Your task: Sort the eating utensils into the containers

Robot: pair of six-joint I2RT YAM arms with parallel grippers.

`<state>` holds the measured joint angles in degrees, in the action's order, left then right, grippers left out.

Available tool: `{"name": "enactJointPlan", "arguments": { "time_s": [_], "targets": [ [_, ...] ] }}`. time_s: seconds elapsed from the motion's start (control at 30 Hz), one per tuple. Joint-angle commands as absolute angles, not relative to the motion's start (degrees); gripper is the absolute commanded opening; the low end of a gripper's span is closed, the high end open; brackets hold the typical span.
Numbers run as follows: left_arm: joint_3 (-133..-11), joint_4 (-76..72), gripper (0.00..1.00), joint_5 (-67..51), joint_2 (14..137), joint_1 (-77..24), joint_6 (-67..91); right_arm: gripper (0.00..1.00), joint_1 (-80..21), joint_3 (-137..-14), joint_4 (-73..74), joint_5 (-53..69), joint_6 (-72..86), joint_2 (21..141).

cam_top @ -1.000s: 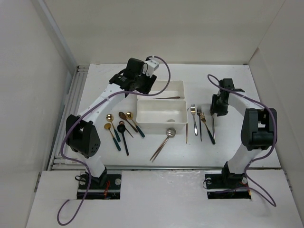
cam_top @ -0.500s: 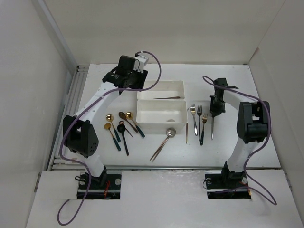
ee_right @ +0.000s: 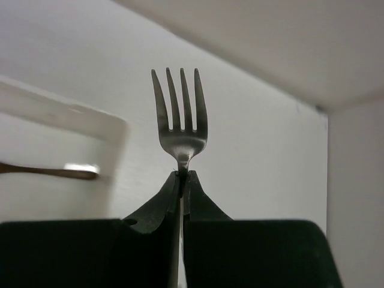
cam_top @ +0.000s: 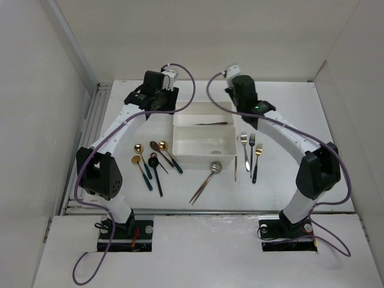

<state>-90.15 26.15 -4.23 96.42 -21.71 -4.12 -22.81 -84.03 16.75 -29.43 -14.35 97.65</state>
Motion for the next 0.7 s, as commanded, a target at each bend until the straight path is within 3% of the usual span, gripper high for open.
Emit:
{"name": "enactJointPlan", "arguments": {
  "time_s": [0.0, 0.3, 0.67],
  "targets": [
    [-88.95, 26.98, 0.44, -3.43, 92.2, -17.86, 2.44, 0.0, -30.3, -84.98, -0.17, -27.53, -32.07, 99.13],
    [-81.93, 27.51, 0.43, -4.66, 87.01, -8.27, 9.05, 0.0, -34.8, -95.27, -3.16, -22.68, -36.9, 115.56],
    [-77.26, 26.98, 0.43, -3.34, 83.5, -5.19, 9.05, 0.0, -39.72, -96.94, -5.62, -21.53, -39.1, 115.84]
  ]
}}
